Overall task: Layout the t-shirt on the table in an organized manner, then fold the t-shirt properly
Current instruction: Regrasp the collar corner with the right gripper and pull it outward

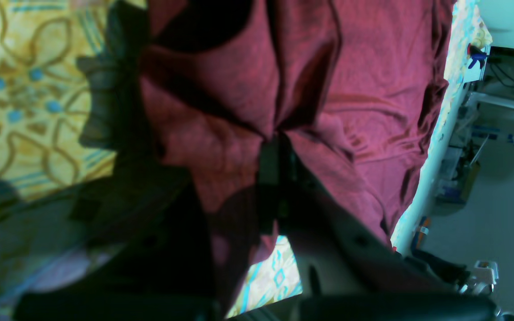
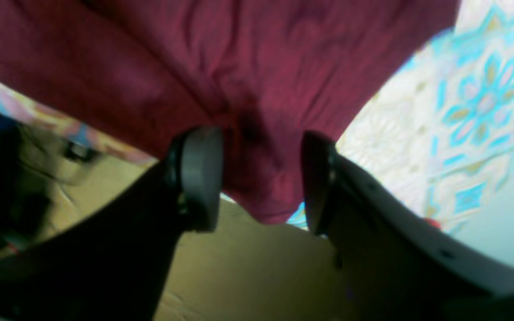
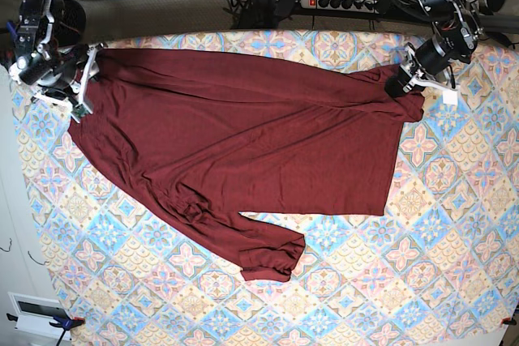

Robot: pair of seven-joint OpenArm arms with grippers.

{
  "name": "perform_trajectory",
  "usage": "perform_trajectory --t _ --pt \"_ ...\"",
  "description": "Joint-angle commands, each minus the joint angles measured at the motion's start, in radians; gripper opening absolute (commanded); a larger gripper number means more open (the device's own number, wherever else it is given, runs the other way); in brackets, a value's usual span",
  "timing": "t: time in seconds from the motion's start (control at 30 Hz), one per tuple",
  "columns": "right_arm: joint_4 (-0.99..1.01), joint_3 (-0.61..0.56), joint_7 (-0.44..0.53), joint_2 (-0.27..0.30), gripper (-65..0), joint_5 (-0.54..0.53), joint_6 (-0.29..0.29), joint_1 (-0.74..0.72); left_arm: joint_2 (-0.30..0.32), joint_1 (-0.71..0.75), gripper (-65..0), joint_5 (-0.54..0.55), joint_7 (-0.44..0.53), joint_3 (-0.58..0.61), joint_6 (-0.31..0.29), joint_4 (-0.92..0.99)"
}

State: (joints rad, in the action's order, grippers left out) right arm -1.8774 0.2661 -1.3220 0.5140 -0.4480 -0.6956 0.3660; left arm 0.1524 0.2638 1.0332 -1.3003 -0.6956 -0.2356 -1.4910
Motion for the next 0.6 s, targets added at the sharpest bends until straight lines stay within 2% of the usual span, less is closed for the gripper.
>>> perform_trajectory --t 0.0,0.1,0.4,0.57 --pt "-0.014 -0.011 0.012 0.030 -37.2 0.005 -0.002 -0.002 0.016 -0.002 -65.0 0.023 0.006 -0.002 -0.006 -0.013" --pt "-0.015 -0.054 0.022 0.051 -37.2 0.010 -0.002 0.001 0.016 -0.001 -65.0 0.023 0.006 -0.002 -0.006 -0.013" --pt "-0.026 -0.143 0.020 0.065 -37.2 0.010 -0.002 0.014 0.016 -0.004 -65.0 0.023 0.006 -0.002 -0.006 -0.013" --pt "-0.037 -0.150 0.022 0.067 -37.2 0.010 -0.002 0.037 0.014 -0.004 -65.0 0.023 0.006 -0.002 -0.006 -0.013"
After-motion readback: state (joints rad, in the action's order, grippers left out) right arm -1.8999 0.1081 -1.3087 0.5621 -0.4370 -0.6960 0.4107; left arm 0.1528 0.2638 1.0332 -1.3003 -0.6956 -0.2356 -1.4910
